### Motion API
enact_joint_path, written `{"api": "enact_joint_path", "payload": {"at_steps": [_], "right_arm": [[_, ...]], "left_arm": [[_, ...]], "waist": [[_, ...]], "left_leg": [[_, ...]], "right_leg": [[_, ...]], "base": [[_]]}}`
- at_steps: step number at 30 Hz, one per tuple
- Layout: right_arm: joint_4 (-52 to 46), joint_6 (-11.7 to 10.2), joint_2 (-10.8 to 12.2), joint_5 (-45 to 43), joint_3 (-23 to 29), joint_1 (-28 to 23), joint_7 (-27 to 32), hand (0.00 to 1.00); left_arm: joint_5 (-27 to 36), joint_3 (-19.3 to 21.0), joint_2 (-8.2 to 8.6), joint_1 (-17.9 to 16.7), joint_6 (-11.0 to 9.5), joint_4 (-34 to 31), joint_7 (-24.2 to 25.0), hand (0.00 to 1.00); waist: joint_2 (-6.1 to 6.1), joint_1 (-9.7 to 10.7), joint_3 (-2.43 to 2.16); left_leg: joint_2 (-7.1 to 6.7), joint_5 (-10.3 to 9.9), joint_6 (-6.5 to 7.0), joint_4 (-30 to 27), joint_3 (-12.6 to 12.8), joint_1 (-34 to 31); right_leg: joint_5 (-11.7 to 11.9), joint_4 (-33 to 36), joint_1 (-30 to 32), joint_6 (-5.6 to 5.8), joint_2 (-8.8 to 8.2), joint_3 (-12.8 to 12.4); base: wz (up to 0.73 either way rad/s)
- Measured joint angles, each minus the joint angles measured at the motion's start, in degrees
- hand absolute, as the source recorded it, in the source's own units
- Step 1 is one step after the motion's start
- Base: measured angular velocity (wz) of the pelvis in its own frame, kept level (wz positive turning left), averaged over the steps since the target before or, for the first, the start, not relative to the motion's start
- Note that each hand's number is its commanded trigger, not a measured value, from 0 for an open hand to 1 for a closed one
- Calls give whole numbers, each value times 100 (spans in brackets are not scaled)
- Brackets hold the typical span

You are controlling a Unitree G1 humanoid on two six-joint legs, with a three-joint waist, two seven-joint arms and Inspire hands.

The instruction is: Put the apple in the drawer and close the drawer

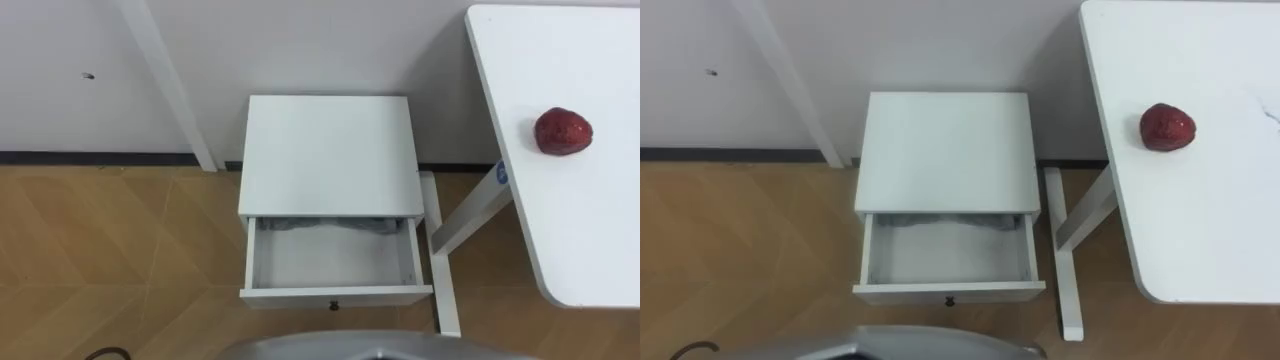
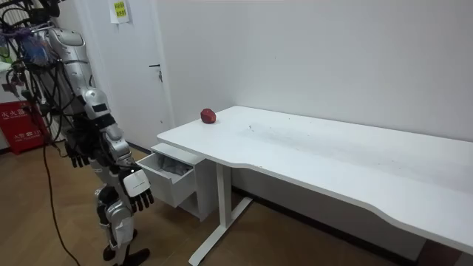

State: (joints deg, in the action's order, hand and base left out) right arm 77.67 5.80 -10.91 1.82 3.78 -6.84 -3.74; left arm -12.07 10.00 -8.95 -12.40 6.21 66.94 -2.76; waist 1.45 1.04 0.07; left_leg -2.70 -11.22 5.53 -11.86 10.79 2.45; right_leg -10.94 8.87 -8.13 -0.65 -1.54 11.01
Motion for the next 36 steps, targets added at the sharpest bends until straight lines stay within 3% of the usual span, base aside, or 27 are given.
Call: {"api": "enact_joint_path", "payload": {"at_steps": [4, 7, 13, 18, 21, 24, 29, 34, 36], "right_arm": [[-4, 9, 0, 85, 0, 2, 6, 0], [-11, -5, 5, 660, 3, 14, 127, 0], [-31, -125, 65, 3212, 765, -2, 278, 0], [-606, -312, 127, 6213, 1821, -213, 476, 0], [-963, -496, 129, 7113, 2344, -206, 730, 0], [-1205, -682, 122, 7733, 2579, -197, 938, 0], [-1683, -769, 127, 8313, 2910, -213, 1535, 0], [-2551, -983, 128, 8359, 3331, -195, 2198, 0], [-3028, -1197, 97, 8306, 3661, -152, 2600, 0]], "left_arm": [[4, -3, 11, 5, 14, -1, -7, 0], [14, -11, 41, 69, 14, -2, -75, 0], [15, 105, 65, 11, -122, 29, -185, 0], [43, 381, 57, -63, -298, 31, -336, 0], [140, 479, 25, -85, -414, 25, -415, 0], [287, 498, -48, -63, -424, -67, -459, 0], [376, 513, -131, -61, -428, -113, -459, 0], [334, 577, -158, -206, -426, -337, -497, 0], [351, 648, -161, -295, -476, -552, -549, 0]], "waist": [[1, 0, 13], [-20, 8, 23], [-43, 61, 30], [-17, 197, 27], [-2, 322, 23], [40, 374, 10], [121, 418, -8], [219, 533, -5], [265, 656, -10]], "left_leg": [[0, 0, 0, 1, 0, 0], [1, -1, 1, 4, 2, -19], [2, -1, 0, 43, 22, 22], [0, -4, 5, 52, 48, 40], [3, -6, 7, 60, 90, 41], [26, -8, 5, 32, 147, -31], [31, -4, 12, 40, 237, -85], [49, -7, 19, 47, 310, -97], [53, -8, 19, 46, 305, -117]], "right_leg": [[0, 6, 1, 0, 0, -4], [-1, 4, 19, 0, -1, -14], [-1, -1, 0, 1, 1, -7], [-1, -6, 0, 1, 4, -79], [-4, 2, 16, 7, 5, -130], [-6, 75, 136, 8, 9, -153], [-7, 131, 249, 10, 20, -297], [-6, 191, 312, 11, 52, -331], [-6, 189, 322, 12, 50, -303]], "base": [[0], [0], [0], [-1], [-8], [-11], [-10], [-7], [0]]}}
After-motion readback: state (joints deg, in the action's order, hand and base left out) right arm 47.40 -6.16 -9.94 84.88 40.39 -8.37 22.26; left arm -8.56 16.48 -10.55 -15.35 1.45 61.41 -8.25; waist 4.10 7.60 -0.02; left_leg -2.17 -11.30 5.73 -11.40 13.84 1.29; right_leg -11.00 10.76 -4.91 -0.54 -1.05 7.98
